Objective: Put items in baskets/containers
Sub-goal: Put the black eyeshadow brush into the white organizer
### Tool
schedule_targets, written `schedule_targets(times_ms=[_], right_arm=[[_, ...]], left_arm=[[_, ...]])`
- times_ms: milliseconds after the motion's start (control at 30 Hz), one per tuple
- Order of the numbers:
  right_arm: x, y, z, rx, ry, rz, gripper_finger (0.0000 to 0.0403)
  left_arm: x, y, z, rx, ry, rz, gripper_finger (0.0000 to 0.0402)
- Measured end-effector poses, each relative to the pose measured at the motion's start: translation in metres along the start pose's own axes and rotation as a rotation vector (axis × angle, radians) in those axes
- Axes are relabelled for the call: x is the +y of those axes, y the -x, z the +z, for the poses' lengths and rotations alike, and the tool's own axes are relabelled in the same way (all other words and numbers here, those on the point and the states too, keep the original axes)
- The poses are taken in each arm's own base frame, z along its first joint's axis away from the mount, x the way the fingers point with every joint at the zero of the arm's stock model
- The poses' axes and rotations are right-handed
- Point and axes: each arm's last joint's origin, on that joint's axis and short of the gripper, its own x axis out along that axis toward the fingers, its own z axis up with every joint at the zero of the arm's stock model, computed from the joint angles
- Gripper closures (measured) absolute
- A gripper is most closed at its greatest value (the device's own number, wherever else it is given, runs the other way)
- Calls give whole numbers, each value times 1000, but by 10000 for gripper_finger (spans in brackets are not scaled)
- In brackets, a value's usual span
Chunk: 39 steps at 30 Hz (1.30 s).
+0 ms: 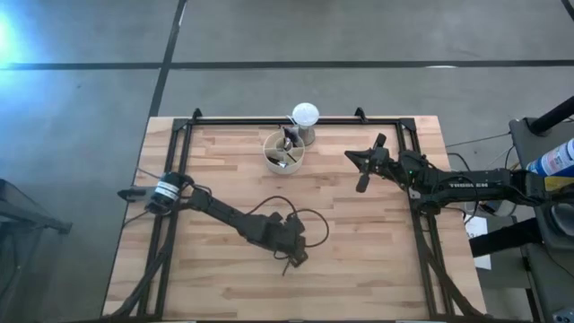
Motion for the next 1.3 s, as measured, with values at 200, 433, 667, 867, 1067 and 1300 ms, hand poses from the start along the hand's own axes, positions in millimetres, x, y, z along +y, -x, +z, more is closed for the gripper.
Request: schedule_targets(times_ms=[200, 433, 667, 867, 1067, 1300], right_arm=[[0, 0, 0, 0, 0, 0, 394], [0, 0, 0, 0, 0, 0, 394], [0, 0, 0, 1, 0, 0, 394], [0, 0, 0, 3, 0, 0, 394], [0, 0, 0, 3, 1, 0, 394], [0, 0, -1, 5, 3, 0, 394]], left_arm=[[-7, 2, 2, -58, 16, -43, 306], [-3, -5, -1, -61, 10, 2, 305], [1, -21, -7, -42, -6, 39, 305], [5, -21, -4, -24, -34, 50, 307], [13, -25, -6, -6, -64, 78, 347], [27, -36, -17, -27, -79, 86, 397]])
